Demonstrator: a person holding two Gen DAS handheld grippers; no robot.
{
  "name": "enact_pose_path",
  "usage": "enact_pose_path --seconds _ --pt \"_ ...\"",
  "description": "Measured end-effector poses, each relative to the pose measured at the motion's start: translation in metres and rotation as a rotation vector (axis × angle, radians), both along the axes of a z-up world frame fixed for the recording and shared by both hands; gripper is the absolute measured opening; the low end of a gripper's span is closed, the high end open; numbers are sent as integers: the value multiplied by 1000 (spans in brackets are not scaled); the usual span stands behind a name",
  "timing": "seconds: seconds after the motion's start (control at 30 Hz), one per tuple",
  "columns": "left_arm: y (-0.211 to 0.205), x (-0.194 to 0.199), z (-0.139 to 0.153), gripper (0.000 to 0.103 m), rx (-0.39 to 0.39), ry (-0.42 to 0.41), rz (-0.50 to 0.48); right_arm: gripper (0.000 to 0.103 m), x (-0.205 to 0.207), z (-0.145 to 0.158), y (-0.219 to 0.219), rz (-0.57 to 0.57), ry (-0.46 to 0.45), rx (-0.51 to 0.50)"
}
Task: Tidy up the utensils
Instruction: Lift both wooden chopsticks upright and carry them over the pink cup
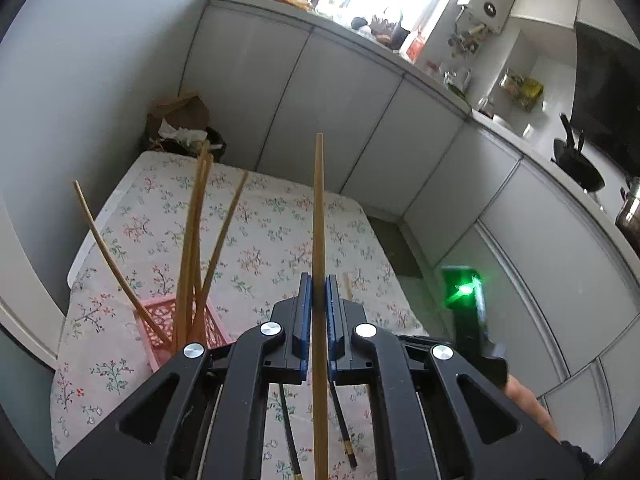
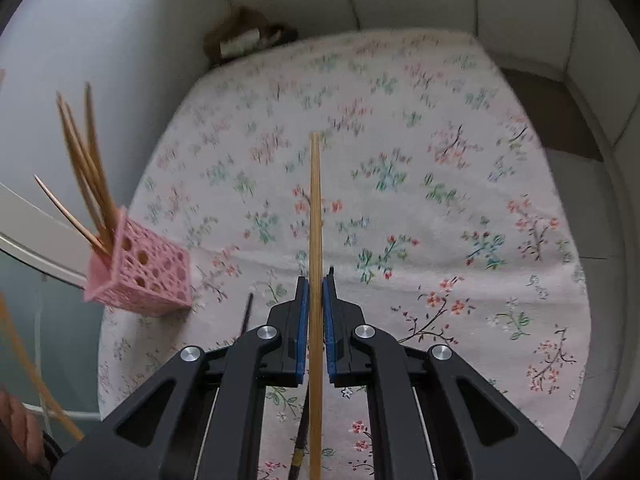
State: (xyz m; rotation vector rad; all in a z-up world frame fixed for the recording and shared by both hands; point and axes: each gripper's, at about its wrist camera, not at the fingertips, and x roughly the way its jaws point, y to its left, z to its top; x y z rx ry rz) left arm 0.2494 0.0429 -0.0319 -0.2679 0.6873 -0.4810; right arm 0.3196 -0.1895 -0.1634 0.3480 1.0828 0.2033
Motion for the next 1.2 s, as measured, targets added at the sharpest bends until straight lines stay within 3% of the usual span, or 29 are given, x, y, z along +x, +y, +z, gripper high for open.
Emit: enact_pose_path --seconds 0.1,0.37,0.5,0.93,1.2 --pt "7 -3 6 6 -15 -44 12 7 -12 28 3 10 -119 41" --pt "47 -8 23 6 -65 -219 128 7 -51 108 28 -14 -548 96" --pt "61 -6 22 6 -76 -298 190 7 -67 126 37 -37 -675 89" --pt "61 14 -3 6 23 -415 311 7 -72 123 42 -84 -734 116" --pt "58 29 -30 6 90 -428 338 7 -69 115 52 -74 -726 107"
